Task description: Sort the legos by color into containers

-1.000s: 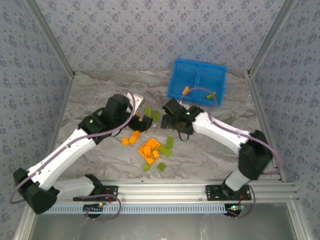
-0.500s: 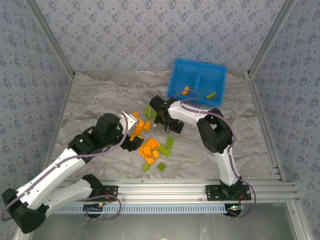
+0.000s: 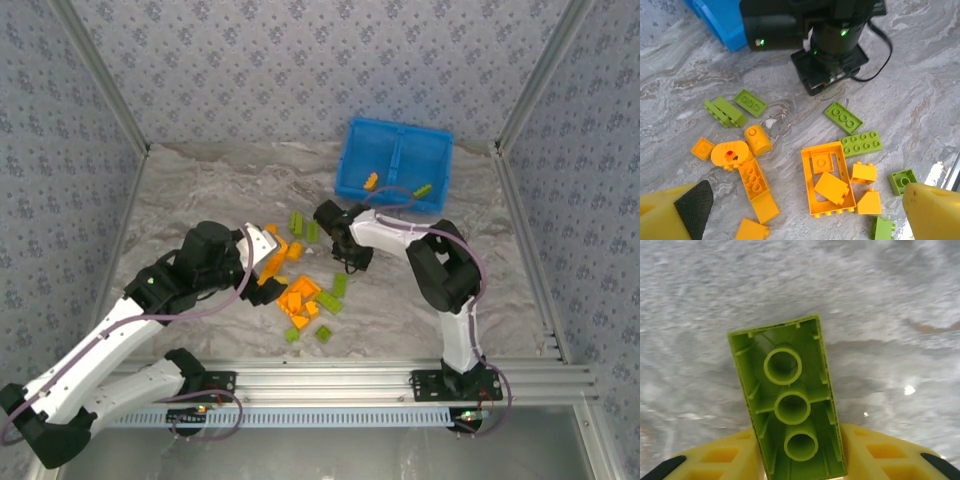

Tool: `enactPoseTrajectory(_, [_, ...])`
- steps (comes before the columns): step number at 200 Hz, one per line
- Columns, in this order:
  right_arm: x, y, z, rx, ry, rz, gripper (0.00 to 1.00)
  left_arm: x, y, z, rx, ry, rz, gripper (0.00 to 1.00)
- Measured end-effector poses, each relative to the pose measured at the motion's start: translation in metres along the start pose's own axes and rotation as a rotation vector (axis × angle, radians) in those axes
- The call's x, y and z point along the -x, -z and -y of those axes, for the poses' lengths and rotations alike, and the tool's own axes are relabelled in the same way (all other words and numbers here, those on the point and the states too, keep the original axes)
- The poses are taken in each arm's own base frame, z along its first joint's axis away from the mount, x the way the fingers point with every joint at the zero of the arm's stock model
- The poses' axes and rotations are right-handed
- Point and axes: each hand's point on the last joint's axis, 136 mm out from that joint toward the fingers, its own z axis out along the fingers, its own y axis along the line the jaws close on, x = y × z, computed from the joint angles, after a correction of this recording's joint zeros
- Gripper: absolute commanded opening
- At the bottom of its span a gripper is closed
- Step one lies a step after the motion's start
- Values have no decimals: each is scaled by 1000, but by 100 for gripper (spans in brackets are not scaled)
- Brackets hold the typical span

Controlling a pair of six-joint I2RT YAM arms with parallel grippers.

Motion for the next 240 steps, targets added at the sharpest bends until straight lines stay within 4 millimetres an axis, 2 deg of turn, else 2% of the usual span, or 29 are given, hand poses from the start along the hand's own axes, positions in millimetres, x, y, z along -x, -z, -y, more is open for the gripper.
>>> enactPoseTrajectory(32, [6, 17, 22, -4, 39, 49, 29, -10, -7, 1, -6, -3, -32, 99])
enactPoseTrajectory(45, [10, 33, 28, 18, 61, 83, 29, -9, -7, 1, -6, -6, -28, 99])
enactPoseTrajectory(68, [25, 76, 35, 87, 105, 182, 29, -5, -6, 2, -13, -11, -8, 99])
enactPoseTrajectory(85, [43, 114, 41, 146, 135, 283, 30, -1, -4, 4, -19, -17, 17, 99])
enactPoseTrajectory(96, [58, 131, 48, 159, 146, 334, 30, 2, -1, 4, -14, -24, 44, 99])
enactPoseTrajectory(106, [76, 140, 53, 157, 141, 365, 30, 3, 2, 3, -9, -31, 71, 99])
enactPoseTrajectory(119, [109, 145, 59, 135, 121, 399, 29, 3, 7, 4, -1, -46, 100, 99])
enactPoseTrajectory(147, [183, 128, 72, 58, 68, 427, 29, 1, 16, 3, 20, -66, 151, 99])
enactPoseTrajectory(184, [258, 75, 76, 41, 7, 370, 31, -3, 24, 2, 41, -70, 187, 99])
enactPoseTrajectory(214, [295, 32, 72, 87, -34, 299, 35, 0, 29, 1, 57, -72, 218, 99])
enactPoseTrajectory(240, [310, 0, 66, 108, -45, 240, 44, 2, 30, 0, 60, -74, 231, 99])
